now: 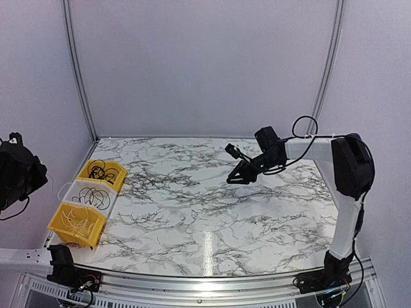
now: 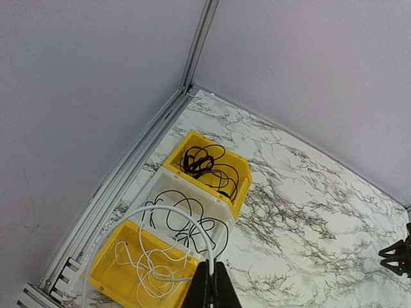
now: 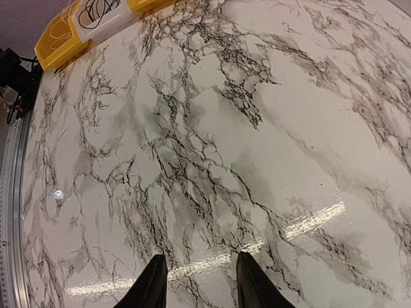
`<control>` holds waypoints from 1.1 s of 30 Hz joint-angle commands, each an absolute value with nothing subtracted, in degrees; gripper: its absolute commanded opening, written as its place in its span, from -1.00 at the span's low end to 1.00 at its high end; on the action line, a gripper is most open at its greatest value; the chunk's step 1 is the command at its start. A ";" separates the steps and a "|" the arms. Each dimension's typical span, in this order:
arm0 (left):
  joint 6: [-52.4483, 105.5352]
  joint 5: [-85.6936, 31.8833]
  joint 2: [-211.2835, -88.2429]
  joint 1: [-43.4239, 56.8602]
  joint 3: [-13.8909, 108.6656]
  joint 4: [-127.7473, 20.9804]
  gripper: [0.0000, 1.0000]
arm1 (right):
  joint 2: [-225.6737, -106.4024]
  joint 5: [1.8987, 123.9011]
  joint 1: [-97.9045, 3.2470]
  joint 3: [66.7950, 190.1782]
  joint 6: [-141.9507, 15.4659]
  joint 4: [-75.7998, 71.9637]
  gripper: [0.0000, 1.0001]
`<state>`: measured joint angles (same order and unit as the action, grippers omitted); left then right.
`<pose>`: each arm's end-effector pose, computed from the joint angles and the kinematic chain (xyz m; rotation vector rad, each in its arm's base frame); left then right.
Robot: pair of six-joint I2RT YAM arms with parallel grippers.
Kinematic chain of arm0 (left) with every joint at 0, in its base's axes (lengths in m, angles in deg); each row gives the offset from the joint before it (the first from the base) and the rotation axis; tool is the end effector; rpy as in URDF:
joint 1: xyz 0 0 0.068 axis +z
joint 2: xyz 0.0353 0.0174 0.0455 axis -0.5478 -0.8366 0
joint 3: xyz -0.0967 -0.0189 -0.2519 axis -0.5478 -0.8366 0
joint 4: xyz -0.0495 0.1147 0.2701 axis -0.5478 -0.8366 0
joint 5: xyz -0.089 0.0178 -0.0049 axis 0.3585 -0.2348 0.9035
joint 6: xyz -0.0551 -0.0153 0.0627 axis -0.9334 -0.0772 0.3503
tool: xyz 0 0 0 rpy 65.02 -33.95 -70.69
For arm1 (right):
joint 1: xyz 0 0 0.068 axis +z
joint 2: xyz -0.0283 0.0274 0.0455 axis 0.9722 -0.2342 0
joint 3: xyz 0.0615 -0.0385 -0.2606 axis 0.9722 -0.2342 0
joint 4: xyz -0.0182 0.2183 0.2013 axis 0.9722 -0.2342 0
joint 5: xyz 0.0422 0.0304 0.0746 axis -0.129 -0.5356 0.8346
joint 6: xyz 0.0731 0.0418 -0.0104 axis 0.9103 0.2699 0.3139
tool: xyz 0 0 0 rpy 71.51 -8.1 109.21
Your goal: Untangle the cables
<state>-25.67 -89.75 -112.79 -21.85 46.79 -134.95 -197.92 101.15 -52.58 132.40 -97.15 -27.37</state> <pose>0.1074 -0.0475 0.3964 -0.5547 1.9288 -0.1623 0.3948 0.2333 0.1401 -1.2911 2.0599 1.0036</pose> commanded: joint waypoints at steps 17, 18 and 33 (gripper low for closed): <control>-36.66 -80.69 -121.21 -20.59 27.34 -138.01 -1.00 | -201.44 101.55 -52.26 135.22 -97.69 -29.08 -0.23; -37.09 -80.67 -122.34 -20.06 27.15 -137.96 -1.00 | -201.56 101.57 -52.24 135.27 -97.74 -29.18 -0.23; -24.18 -75.81 -142.98 -2.38 22.82 -122.24 -1.00 | -201.29 102.15 -52.31 135.38 -97.81 -29.93 -0.22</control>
